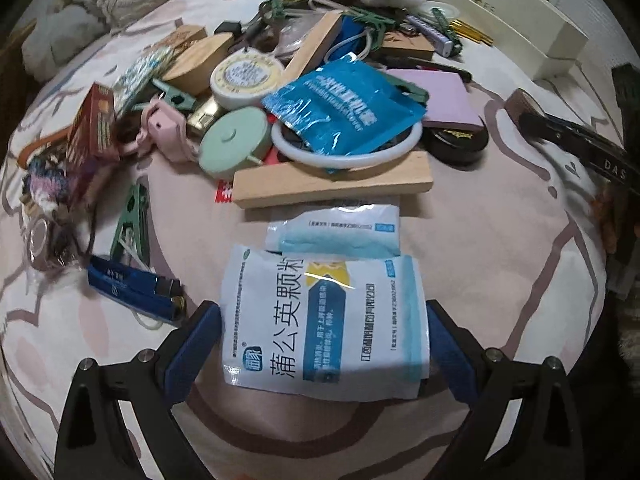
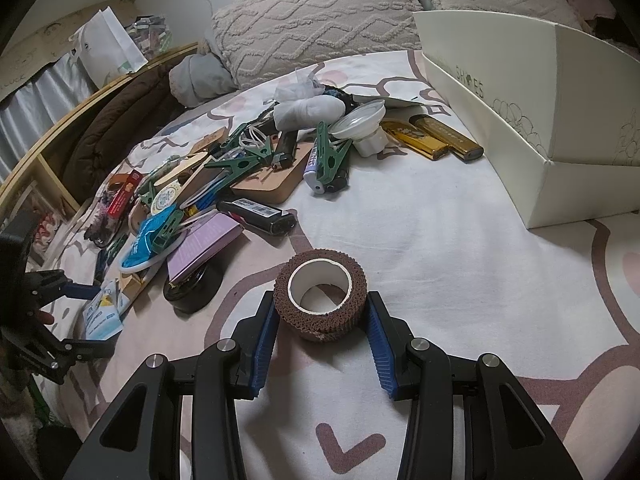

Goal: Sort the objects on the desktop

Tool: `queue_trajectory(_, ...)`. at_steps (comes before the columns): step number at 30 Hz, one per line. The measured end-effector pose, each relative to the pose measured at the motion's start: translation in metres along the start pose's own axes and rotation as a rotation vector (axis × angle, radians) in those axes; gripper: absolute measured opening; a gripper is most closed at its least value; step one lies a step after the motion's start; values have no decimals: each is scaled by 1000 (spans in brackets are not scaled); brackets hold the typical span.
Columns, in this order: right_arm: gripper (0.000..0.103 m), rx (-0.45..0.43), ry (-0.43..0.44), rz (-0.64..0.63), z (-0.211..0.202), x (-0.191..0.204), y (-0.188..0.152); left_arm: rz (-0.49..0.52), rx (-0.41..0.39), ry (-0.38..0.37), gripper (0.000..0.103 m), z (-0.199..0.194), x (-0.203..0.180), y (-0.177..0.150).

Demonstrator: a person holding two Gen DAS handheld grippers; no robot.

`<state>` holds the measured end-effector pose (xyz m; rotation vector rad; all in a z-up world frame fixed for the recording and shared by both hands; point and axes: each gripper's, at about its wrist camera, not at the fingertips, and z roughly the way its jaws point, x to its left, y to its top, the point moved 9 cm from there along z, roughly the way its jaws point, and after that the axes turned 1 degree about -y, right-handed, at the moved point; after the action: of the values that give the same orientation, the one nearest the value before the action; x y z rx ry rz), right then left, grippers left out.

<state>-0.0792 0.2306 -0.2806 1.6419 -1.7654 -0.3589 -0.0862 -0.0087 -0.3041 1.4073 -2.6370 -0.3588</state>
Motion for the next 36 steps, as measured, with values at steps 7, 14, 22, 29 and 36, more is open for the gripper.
queue_trajectory(7, 43, -14, -8, 0, -2, -2, 3, -9, -18, 14, 100, -2, 0, 0)
queue_trajectory(14, 43, -34, -24, -31, -6, 3, 6, -28, -37, 13, 86, -6, -3, -2)
queue_trajectory(22, 43, -38, -30, -23, -8, 1, 6, -43, -76, 47, 80, -12, -7, -5)
queue_trajectory(29, 43, -46, -28, -22, -11, 1, 7, -69, -126, 96, 80, -24, -24, -9)
queue_trajectory(36, 43, -55, -28, -22, -14, 1, 9, -92, -179, 177, 80, -31, -5, 6)
